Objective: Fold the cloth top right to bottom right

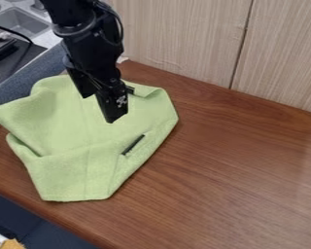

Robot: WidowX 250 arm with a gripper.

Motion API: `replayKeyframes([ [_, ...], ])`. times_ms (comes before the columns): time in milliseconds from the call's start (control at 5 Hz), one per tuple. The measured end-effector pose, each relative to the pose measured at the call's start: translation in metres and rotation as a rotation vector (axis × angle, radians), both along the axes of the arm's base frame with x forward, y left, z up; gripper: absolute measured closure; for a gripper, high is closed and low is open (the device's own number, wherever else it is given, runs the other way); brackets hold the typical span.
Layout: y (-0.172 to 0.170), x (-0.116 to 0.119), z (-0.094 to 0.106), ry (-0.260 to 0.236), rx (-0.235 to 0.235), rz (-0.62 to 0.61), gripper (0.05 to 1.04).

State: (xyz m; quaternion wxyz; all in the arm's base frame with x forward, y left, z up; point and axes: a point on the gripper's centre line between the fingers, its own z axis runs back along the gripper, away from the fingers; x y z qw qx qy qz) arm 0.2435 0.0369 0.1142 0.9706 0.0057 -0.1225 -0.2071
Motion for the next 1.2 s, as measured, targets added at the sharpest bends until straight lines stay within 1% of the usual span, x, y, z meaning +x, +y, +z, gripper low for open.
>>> replayKeyframes([
  [200,0.000,-0.001,-0.005,0.021,-0.004,0.000,0.083],
  [400,0.004,0.020,-0.015,0.058,-0.007,-0.024,0.083],
  [600,0.009,0.040,-0.019,0.065,-0.006,-0.031,0.083],
  [800,0.012,0.063,-0.033,0.096,-0.018,-0.041,0.083],
  [1000,0.009,0.090,-0.052,0.132,-0.025,-0.066,0.083],
  [1200,0.010,0.113,-0.070,0.157,-0.025,-0.084,0.083],
])
